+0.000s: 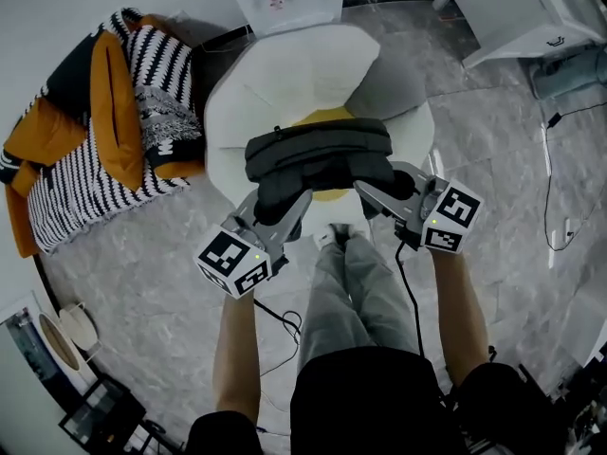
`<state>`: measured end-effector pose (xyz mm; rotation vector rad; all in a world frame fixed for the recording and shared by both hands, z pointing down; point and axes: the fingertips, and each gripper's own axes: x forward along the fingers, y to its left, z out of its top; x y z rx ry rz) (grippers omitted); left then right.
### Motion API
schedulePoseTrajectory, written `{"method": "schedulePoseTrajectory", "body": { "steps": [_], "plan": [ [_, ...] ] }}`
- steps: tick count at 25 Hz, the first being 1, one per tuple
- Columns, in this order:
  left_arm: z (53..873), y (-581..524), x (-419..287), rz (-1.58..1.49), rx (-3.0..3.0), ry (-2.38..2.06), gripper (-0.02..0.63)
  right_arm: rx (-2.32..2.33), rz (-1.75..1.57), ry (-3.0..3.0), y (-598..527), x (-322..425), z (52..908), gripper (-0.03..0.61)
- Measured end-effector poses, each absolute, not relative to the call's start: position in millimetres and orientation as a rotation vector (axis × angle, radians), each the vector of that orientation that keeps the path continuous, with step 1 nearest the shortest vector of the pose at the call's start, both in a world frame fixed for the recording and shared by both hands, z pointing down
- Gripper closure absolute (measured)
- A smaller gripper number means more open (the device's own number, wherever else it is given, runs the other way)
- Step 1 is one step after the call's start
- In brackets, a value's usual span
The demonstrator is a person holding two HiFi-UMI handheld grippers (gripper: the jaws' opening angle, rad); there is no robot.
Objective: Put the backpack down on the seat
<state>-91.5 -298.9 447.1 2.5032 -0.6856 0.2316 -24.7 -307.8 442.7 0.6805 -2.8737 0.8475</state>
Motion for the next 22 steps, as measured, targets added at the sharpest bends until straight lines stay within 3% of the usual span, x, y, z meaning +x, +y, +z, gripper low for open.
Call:
{"method": "schedulePoseTrajectory", "body": {
  "steps": [22],
  "plan": [
    [550.6, -358.9, -75.6, 0.255, 2.514, -0.633, 0.588, 0.763, 0.852, -2.837, -364.1, -10.5, 548.7, 0.528]
  ]
}}
